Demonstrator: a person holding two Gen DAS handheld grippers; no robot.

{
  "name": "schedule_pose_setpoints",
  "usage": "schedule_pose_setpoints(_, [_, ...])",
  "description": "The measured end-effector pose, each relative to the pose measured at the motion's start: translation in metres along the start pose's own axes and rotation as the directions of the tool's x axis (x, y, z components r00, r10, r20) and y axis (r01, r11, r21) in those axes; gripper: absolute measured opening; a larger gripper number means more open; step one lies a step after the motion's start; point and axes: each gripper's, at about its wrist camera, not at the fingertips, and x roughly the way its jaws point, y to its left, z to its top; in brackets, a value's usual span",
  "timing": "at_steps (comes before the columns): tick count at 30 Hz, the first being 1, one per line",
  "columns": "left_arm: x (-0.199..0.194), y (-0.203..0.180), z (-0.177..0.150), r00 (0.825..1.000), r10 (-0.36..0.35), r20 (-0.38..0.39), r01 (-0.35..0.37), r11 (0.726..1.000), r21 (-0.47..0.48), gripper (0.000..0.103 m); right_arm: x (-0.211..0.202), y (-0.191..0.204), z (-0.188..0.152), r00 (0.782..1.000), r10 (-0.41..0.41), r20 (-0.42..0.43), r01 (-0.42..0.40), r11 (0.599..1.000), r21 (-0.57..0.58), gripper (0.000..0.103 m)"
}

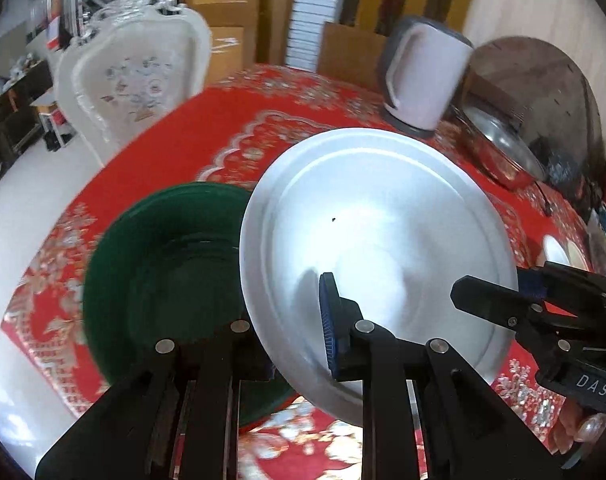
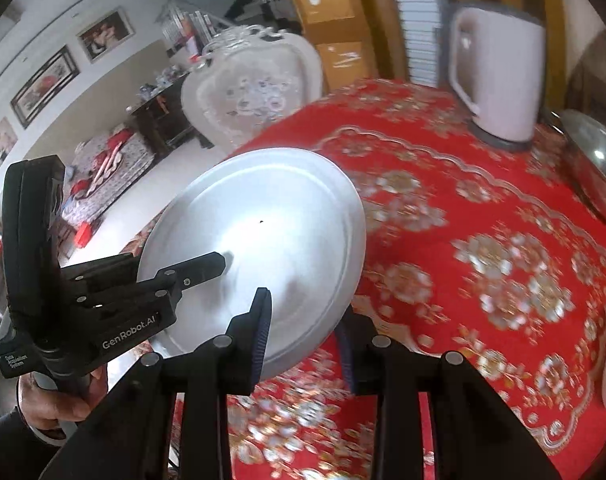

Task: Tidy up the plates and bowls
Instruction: 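Lower the white plate into the green bowl with both grippers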

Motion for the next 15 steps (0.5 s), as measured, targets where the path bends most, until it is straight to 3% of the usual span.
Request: schedule_pose_setpoints(15, [-0.003,0.070,-0.018,0.996,0.092,-0.006,-0.092,0.992,-0.091,0.017,0.054,0.055,0.014,0.995,0.062,-0.072,-0.068,0.994,-0.083,0.032])
